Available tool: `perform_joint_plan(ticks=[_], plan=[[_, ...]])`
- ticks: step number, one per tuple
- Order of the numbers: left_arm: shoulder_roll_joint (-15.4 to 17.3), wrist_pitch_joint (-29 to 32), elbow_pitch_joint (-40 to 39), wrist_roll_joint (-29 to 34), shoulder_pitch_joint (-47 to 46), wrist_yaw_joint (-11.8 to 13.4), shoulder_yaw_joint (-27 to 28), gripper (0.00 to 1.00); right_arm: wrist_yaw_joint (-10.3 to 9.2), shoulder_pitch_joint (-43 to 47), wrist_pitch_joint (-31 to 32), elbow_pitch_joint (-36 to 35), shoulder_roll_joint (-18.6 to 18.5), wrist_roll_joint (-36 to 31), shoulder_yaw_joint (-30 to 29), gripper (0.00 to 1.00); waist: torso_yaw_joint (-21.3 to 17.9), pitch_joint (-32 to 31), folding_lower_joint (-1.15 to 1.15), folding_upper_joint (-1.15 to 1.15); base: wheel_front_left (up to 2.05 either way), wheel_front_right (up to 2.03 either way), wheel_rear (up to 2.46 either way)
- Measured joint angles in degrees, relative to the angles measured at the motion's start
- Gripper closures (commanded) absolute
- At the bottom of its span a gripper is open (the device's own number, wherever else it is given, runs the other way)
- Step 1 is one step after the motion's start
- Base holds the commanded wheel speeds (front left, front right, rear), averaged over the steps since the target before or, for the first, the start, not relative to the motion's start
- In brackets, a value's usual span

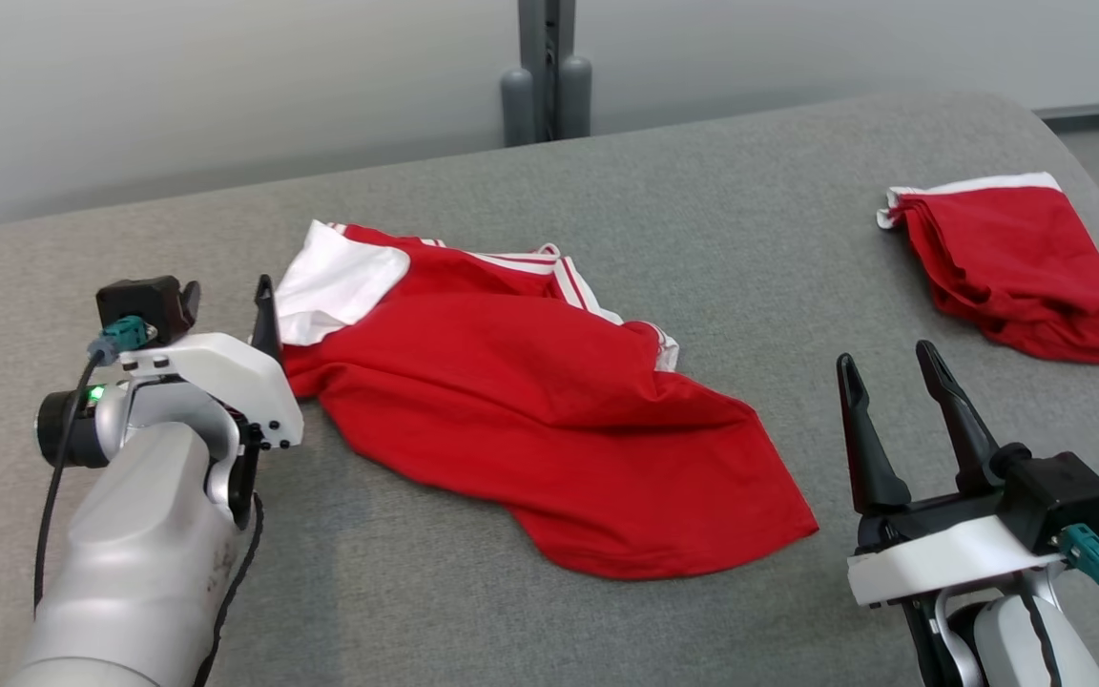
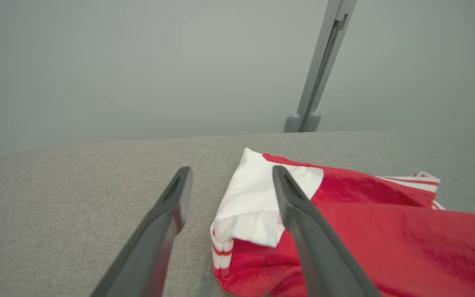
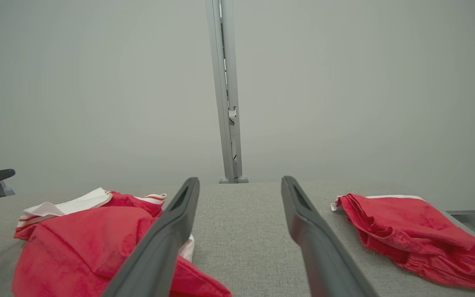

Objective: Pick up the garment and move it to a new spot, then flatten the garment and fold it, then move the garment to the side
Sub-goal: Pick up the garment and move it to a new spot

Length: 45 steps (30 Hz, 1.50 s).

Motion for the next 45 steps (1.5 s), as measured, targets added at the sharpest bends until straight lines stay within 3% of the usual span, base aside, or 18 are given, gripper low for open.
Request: perform_joint_plan(ticks=[3,11,19,25,32,45], plan=[[-0.15,-0.45,-3.83,0.91,1.97,-1.01,-0.16,0.00,0.00,0.85,0.00,-0.01,0.00,-0.41,-0.60,0.00,1.28,-1.32,0.00,0.00,0.00,0.00,0.00],[0.25,-0.67,-24.99,6.13,15.41,-0.57,3.14,0.00,0.00,3.32,0.23,-0.18,0.00,-0.54,-2.02,0.00,4.42,-5.30,0.00,0.00,0.00,0.00,0.00],[-0.89,-0.68,-42.03,9.83,31.78,1.92,6.78,0.00,0.00,7.06,0.27,-0.43,-0.01,-0.55,-3.35,0.00,6.78,-8.08,0.00,0.00,0.00,0.00,0.00],[-2.18,-0.69,-50.58,11.36,41.58,3.68,9.48,0.00,0.00,8.70,0.27,-0.52,-0.01,-0.73,-3.78,0.00,7.63,-8.51,0.00,0.00,0.00,0.00,0.00],[-3.75,-0.69,-54.80,12.18,47.12,4.33,11.36,0.00,0.00,9.50,0.25,0.14,0.00,0.19,-3.47,0.00,8.18,-8.68,0.00,0.00,0.00,0.00,0.00],[-4.85,-0.69,-54.57,13.56,47.25,3.77,12.33,0.00,0.00,8.81,0.14,1.65,0.00,1.01,-2.53,0.00,8.37,-8.62,0.00,0.00,0.00,0.00,0.00]])
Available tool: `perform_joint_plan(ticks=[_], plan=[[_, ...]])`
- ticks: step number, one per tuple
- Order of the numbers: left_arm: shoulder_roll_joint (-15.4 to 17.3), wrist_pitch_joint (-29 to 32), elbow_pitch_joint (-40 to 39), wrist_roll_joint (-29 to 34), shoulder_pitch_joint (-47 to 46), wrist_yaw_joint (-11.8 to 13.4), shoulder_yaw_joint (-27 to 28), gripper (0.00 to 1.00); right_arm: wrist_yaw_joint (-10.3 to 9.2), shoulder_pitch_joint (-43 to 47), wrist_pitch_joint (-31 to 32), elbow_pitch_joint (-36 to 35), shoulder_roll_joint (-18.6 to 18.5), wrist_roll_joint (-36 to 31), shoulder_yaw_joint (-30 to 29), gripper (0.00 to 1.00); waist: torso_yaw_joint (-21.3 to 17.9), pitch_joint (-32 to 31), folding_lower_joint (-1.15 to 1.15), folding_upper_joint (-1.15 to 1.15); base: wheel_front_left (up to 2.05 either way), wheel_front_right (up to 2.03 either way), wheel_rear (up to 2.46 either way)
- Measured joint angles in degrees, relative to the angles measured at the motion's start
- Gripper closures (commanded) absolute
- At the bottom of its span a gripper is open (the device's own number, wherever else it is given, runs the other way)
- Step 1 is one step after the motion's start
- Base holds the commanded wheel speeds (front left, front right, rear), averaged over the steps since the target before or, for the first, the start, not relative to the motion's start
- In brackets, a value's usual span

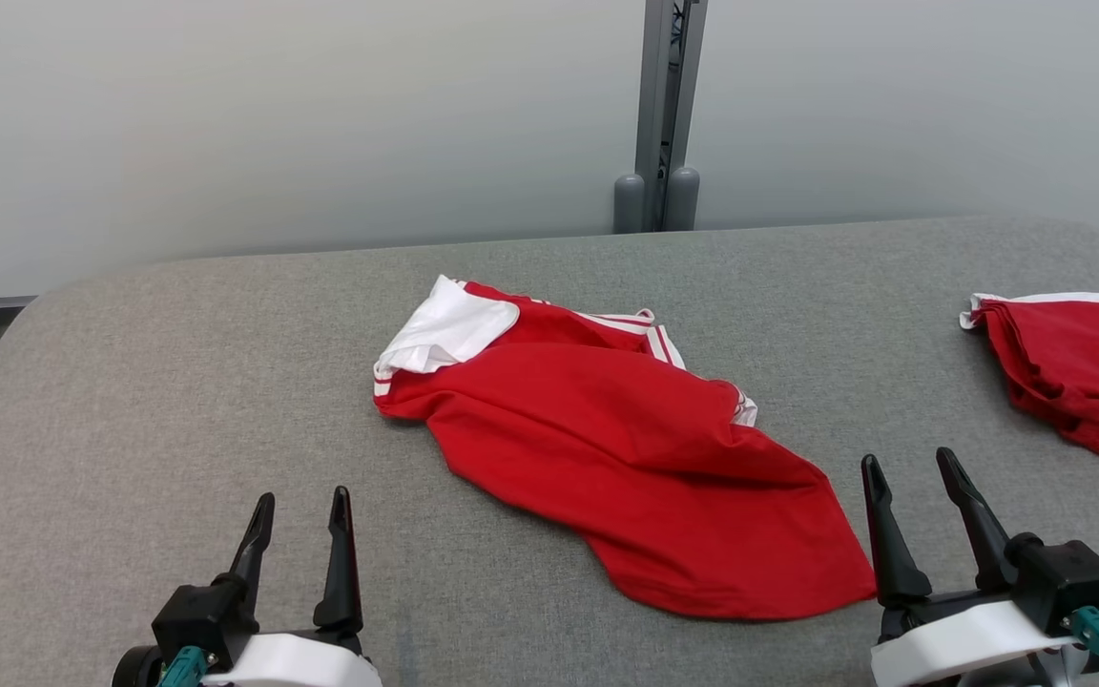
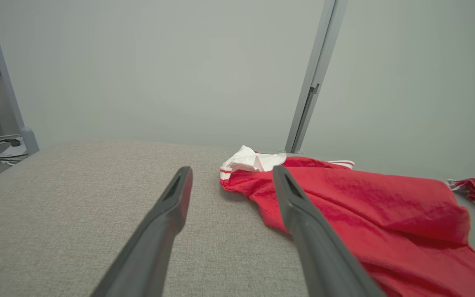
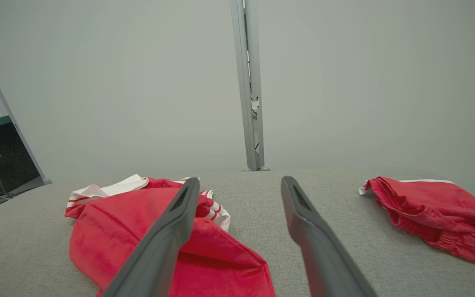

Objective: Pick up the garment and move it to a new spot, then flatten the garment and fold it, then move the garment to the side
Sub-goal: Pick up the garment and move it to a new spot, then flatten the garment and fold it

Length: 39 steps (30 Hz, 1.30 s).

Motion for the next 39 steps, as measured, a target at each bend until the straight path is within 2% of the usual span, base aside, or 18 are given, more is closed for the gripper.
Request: perform_joint_plan(ticks=[22,31,39], plan=[[-0.44,0.00,0.62,1.62,-0.10,-0.65,0.44,0.00,0.00,-1.35,0.25,1.08,0.00,-1.85,-1.00,0.00,0.63,0.92,0.00,0.00,0.00,0.00,0.00],[-0.57,0.00,0.82,1.66,-1.42,-0.66,-0.37,0.00,0.00,-9.06,6.87,5.67,-0.03,-3.04,-0.64,0.00,2.98,2.49,0.00,0.00,0.00,0.00,0.00],[-0.62,0.00,0.87,0.75,-2.61,-0.56,-1.51,0.00,0.00,-17.30,14.93,14.22,-1.35,1.29,2.87,0.00,6.78,4.33,0.00,0.00,0.00,0.00,0.00]])
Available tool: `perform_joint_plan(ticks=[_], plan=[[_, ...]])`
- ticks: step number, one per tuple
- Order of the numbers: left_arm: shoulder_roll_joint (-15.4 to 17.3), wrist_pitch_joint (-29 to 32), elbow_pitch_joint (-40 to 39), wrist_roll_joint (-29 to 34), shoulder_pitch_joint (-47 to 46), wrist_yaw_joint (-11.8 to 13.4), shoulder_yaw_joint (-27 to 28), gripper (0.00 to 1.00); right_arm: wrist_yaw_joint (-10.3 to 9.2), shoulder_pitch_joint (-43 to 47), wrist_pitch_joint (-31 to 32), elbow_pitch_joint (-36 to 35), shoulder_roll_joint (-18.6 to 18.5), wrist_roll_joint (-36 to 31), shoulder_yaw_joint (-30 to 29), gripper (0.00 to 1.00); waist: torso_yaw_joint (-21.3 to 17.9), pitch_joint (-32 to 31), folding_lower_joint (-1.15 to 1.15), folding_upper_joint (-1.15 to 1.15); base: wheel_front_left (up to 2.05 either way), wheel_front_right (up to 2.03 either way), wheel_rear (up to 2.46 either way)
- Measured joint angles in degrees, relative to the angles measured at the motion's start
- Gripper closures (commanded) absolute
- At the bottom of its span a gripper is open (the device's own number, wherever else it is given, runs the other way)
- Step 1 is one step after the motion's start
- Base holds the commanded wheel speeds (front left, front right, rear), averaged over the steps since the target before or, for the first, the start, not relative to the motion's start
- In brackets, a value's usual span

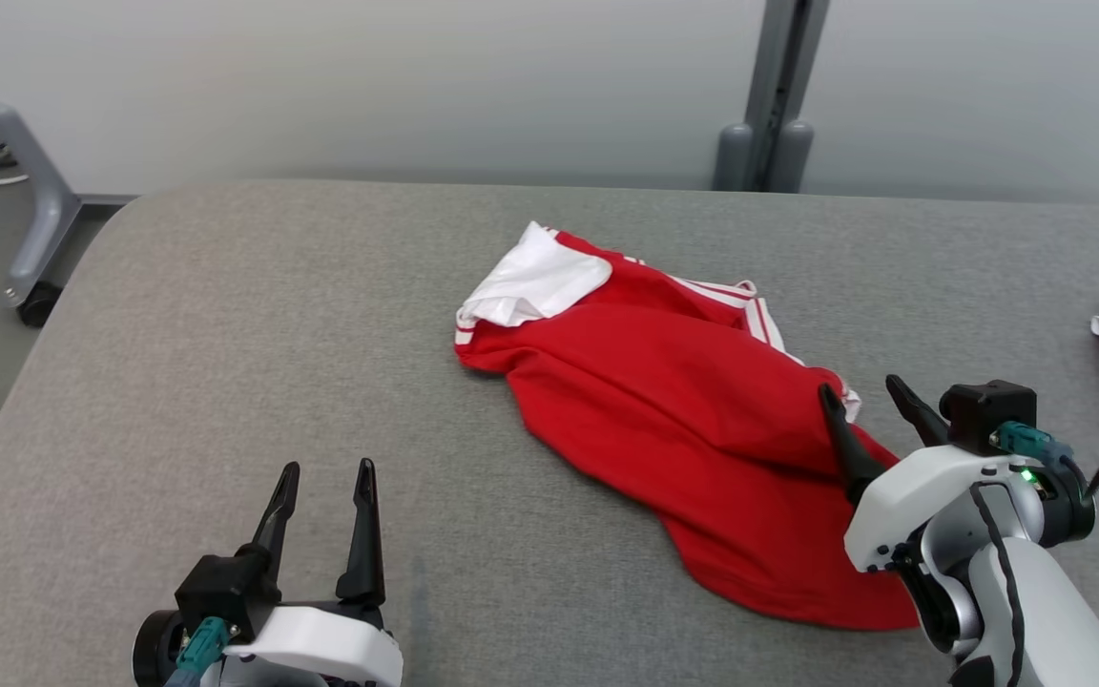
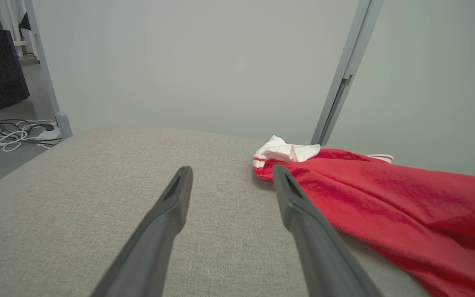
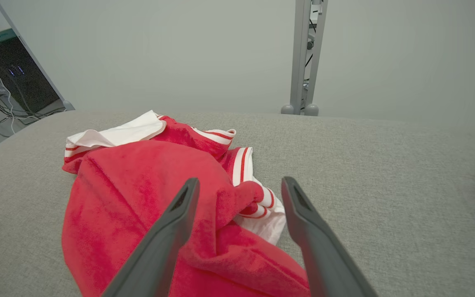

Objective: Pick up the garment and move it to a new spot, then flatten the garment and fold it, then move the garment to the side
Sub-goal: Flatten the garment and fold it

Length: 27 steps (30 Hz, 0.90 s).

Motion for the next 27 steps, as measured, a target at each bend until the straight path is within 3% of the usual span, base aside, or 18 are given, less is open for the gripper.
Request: perform_joint_plan(ticks=[7,9,11,22,27], plan=[[0.00,0.00,-0.55,-1.03,-0.66,0.77,-1.00,0.00,0.00,-4.00,6.41,9.23,-0.40,2.32,-1.60,0.00,3.95,1.37,0.00,0.00,0.00,0.00,0.00],[-0.02,0.00,-0.70,-1.26,-0.69,1.15,-1.25,0.00,0.00,-5.13,6.86,9.84,-0.60,3.30,-0.86,0.59,4.81,1.72,0.00,0.00,0.00,0.00,0.00],[0.01,0.00,-0.80,-1.65,-0.71,1.18,-1.63,0.00,0.00,-6.43,6.79,10.16,-1.81,3.85,0.24,1.00,5.69,2.01,0.00,0.00,0.00,0.00,0.00],[-0.03,0.00,-1.03,-2.88,-0.94,1.71,-3.69,0.00,0.00,-17.64,5.77,10.68,-12.55,4.30,6.80,1.00,11.23,2.73,0.00,0.00,0.00,0.00,0.00],[-0.02,0.00,-1.10,-3.22,-1.14,1.69,-4.83,0.00,0.00,-26.47,5.81,13.70,-17.40,0.97,9.12,1.00,13.70,3.46,0.00,0.00,0.00,0.00,0.00]])
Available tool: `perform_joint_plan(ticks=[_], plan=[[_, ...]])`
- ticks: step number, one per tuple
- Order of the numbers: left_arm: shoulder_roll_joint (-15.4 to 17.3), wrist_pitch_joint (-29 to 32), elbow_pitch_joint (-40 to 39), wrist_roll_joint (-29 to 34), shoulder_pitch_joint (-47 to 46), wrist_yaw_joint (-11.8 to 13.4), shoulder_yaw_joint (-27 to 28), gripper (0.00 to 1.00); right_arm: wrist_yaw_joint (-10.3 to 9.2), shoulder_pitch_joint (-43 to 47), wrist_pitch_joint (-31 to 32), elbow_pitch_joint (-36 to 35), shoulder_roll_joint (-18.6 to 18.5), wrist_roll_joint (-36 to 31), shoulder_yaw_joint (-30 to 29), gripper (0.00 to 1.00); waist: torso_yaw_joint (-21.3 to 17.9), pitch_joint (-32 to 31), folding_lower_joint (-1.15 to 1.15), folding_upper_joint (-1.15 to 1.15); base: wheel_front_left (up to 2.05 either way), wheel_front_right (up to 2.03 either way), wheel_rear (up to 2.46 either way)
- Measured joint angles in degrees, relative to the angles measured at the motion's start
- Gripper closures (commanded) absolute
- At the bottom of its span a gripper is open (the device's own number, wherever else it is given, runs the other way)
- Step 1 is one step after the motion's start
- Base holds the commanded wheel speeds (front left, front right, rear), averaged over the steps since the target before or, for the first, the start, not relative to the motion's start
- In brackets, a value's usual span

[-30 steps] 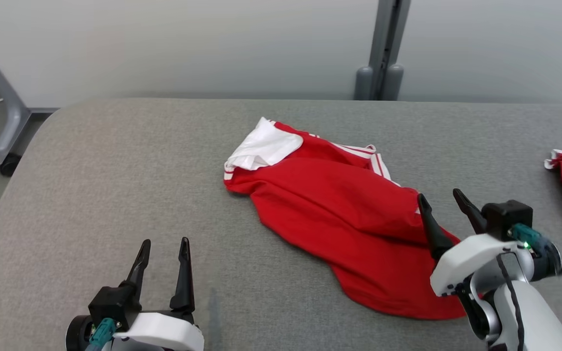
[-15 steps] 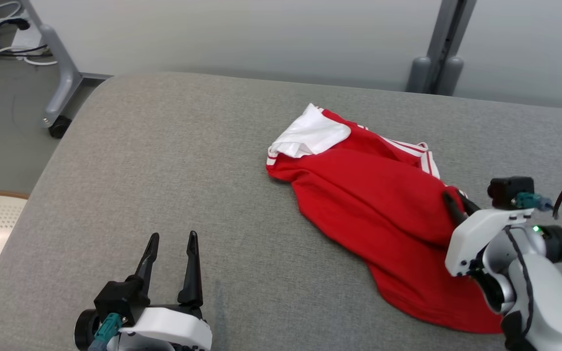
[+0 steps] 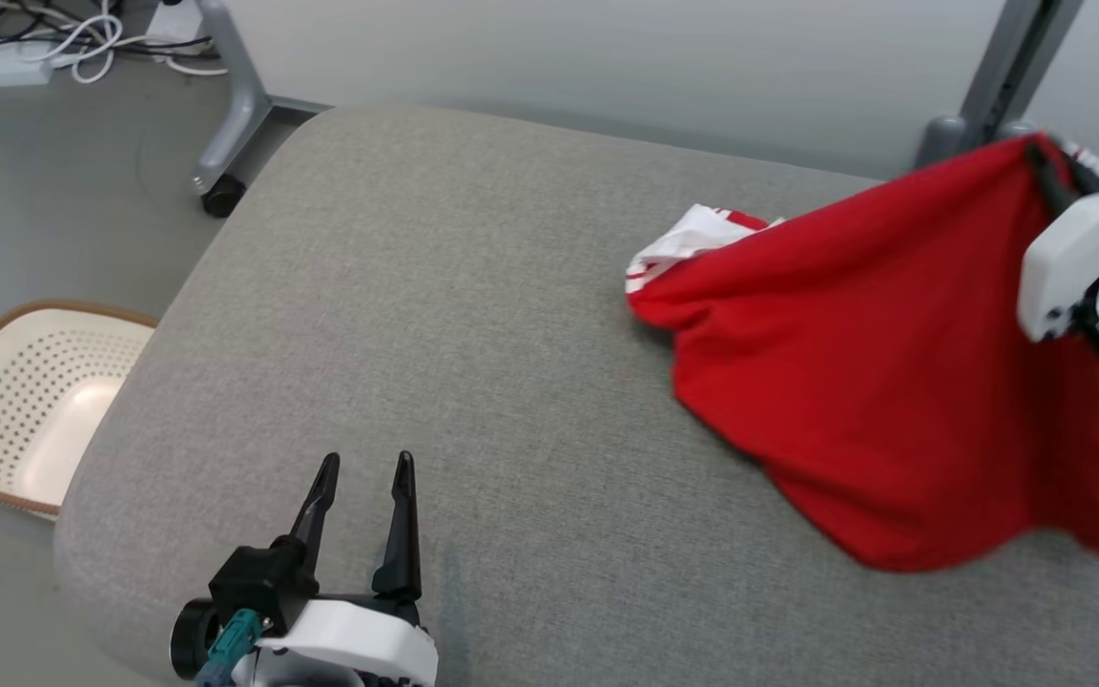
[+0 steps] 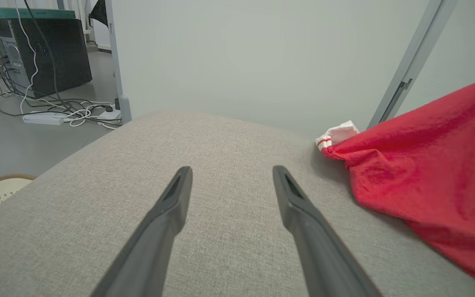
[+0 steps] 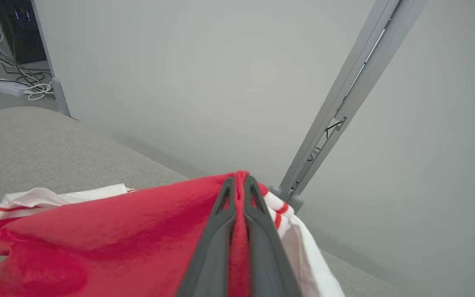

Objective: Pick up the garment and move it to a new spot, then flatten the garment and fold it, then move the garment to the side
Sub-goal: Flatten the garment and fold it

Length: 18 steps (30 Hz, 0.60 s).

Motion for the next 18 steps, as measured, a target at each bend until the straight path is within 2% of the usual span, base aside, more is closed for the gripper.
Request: perform_joint_plan(ticks=[6,10,18], plan=[[0.02,0.00,-0.37,-0.52,-1.03,0.01,-1.81,0.00,0.01,-7.97,-0.43,8.18,-4.31,-4.05,0.02,1.00,2.87,1.80,0.00,0.00,0.00,0.00,0.00],[0.02,0.00,-0.31,-0.94,-1.87,0.02,-3.11,0.00,0.01,-11.41,-3.64,14.23,-6.77,-8.27,-1.67,1.00,4.53,3.54,0.00,0.00,0.00,0.00,0.00],[0.02,0.00,-0.23,-0.90,-3.43,-0.02,-4.24,0.00,0.01,-17.23,-9.25,22.99,-6.38,-15.11,-5.67,1.00,5.49,7.29,0.00,0.00,0.00,0.00,0.00]])
